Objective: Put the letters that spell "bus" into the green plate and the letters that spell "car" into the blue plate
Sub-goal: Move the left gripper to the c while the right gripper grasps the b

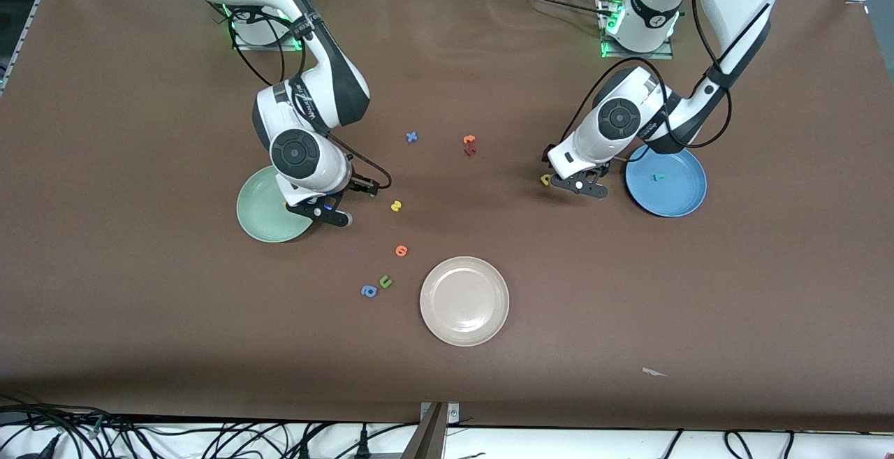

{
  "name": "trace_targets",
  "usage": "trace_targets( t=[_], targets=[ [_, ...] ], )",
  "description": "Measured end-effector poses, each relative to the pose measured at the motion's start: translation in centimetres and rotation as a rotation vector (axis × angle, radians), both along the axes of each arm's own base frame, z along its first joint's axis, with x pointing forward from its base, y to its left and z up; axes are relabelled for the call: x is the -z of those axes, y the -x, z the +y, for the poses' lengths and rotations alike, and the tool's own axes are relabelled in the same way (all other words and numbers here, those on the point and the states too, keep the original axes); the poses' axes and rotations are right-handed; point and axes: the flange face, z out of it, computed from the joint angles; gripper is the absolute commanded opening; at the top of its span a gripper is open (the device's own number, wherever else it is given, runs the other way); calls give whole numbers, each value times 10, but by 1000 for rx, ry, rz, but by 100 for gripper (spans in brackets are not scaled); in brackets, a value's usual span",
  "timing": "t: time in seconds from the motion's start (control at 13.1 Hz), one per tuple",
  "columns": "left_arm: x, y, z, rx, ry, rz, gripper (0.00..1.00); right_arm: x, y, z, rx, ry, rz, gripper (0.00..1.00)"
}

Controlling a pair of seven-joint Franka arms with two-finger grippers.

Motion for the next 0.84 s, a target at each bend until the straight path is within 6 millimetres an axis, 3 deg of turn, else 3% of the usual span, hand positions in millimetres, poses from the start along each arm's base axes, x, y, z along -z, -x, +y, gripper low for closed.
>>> trace_targets(
  t=[0.46,0.53,0.84],
  targets=[
    [3,8,-21,43,24,-13,68,44,27,9,168,16,-82,81],
    [5,8,-22,55,21,-15,68,49,33,14,194,17,-96,76],
    [12,6,-22,54,29,-10,65,74,51,17,252,11,-143,76]
  ],
)
